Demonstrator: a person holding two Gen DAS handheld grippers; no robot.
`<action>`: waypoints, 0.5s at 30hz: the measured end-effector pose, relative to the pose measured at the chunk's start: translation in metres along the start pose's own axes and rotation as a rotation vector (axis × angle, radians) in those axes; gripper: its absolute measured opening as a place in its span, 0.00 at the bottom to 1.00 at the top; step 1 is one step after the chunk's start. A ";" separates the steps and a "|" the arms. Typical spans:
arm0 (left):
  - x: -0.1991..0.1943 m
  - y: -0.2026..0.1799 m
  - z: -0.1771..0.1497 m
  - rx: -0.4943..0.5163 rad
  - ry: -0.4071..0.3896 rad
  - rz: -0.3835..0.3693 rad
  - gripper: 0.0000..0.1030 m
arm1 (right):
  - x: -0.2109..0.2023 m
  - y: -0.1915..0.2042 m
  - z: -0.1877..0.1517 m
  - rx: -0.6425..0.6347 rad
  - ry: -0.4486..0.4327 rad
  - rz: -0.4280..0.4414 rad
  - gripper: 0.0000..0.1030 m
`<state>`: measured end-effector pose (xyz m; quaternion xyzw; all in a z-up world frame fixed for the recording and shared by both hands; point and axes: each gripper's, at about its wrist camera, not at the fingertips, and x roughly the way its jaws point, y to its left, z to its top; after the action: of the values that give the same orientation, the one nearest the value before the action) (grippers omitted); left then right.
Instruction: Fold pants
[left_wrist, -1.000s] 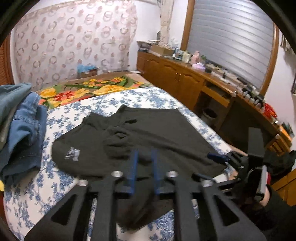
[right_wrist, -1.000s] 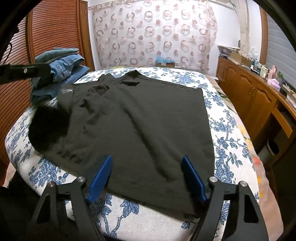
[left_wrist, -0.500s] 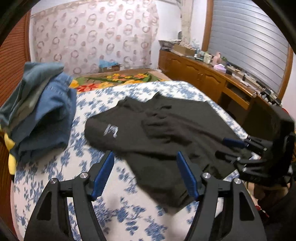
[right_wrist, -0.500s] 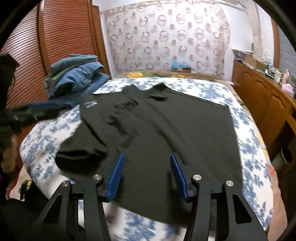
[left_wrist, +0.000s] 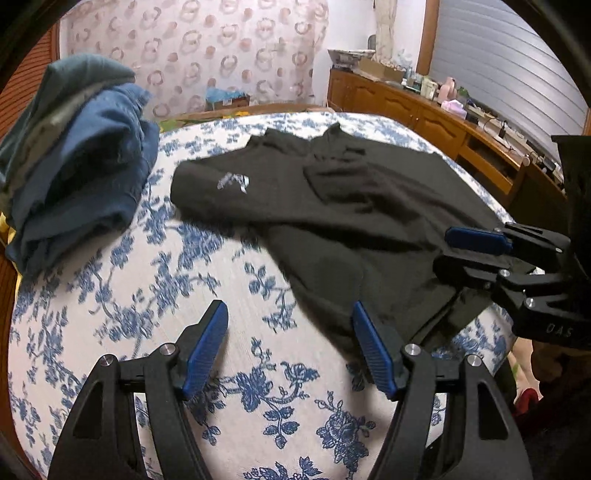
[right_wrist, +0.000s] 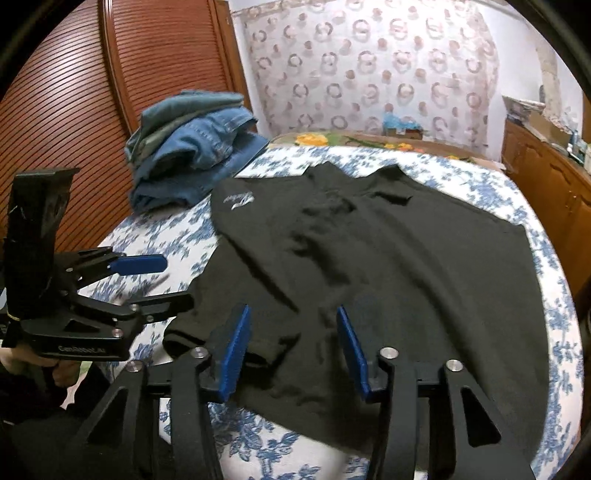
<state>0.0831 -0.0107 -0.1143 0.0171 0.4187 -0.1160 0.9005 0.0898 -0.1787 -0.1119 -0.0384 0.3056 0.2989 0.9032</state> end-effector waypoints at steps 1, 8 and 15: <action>0.001 0.000 -0.002 -0.002 0.005 -0.001 0.69 | 0.003 0.000 -0.002 0.000 0.011 0.003 0.44; 0.000 -0.001 -0.006 -0.001 -0.005 0.005 0.69 | 0.004 -0.004 -0.011 0.013 0.043 0.022 0.42; -0.001 -0.002 -0.008 0.001 -0.019 0.009 0.69 | 0.012 0.012 -0.008 0.000 0.048 0.029 0.31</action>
<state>0.0761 -0.0110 -0.1184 0.0181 0.4098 -0.1123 0.9050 0.0863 -0.1651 -0.1236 -0.0412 0.3278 0.3112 0.8910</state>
